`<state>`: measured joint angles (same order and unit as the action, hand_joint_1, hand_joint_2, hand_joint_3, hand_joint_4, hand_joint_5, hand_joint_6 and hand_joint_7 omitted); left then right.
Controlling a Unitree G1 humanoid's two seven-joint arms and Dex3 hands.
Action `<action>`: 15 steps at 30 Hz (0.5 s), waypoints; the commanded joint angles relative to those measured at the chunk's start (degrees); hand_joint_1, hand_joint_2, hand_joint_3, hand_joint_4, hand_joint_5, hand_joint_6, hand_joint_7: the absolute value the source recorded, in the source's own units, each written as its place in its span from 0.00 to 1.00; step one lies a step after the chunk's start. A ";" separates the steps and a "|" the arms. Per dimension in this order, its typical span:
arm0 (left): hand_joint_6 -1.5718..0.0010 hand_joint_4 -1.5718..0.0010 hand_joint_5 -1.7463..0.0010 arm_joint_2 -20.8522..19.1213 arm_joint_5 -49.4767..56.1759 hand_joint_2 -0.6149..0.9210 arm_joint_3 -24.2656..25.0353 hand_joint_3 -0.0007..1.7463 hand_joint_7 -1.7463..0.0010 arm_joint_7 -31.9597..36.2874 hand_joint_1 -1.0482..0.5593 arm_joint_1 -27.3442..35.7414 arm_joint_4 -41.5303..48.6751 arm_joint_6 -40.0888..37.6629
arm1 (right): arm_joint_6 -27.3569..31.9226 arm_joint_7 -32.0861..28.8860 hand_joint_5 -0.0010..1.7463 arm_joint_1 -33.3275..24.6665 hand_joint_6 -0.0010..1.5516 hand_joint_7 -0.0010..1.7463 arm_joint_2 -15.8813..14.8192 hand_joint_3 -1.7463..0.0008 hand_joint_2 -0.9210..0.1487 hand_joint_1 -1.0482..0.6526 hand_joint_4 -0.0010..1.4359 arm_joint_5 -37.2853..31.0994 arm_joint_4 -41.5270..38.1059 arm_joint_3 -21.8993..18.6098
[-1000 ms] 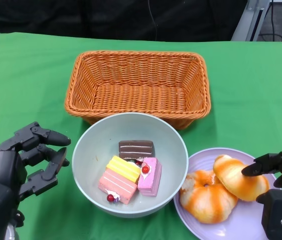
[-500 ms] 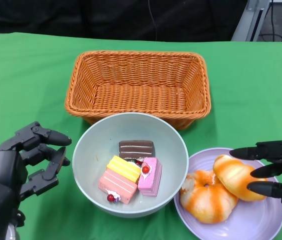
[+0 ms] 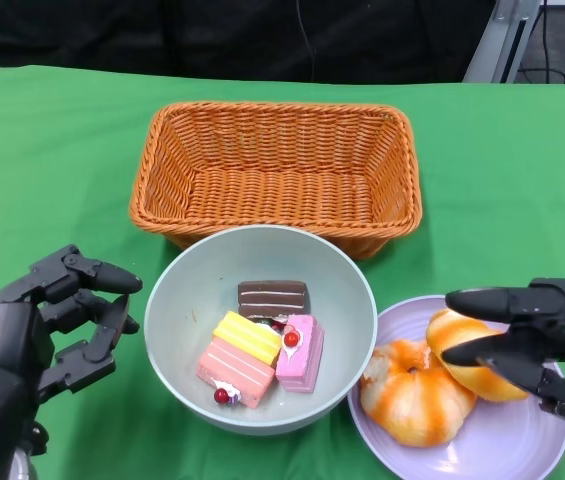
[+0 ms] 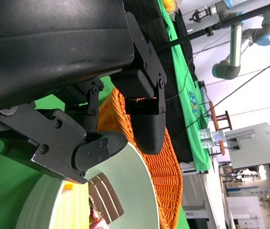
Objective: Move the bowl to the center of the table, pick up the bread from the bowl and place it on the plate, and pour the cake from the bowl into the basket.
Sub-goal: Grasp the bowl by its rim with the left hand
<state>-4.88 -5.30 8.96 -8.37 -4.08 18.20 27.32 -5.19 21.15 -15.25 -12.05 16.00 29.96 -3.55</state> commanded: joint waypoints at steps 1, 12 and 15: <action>0.49 0.52 0.22 -2.07 -0.74 0.79 0.80 0.49 0.40 -1.22 0.62 -0.30 0.11 2.44 | 4.51 -0.19 0.78 -0.76 0.52 0.53 1.20 0.58 0.18 0.59 0.52 6.56 -0.13 -0.16; 0.52 0.60 0.41 -5.94 -3.11 0.89 0.36 0.22 0.68 -5.91 0.56 4.06 -12.08 -1.65 | 15.78 -1.40 1.00 -0.09 0.35 0.88 2.20 0.50 0.14 0.58 0.48 18.53 -3.74 -3.27; 0.53 0.61 0.61 -9.44 1.66 0.96 -0.43 0.09 0.84 -7.19 0.45 6.69 -15.35 0.45 | 15.59 -1.54 1.00 0.05 0.34 0.92 3.46 0.46 0.15 0.59 0.49 18.60 -5.44 -3.09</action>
<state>-12.07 -5.18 8.63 -14.72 1.32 4.43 26.68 10.36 19.72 -15.57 -8.94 34.00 25.26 -6.06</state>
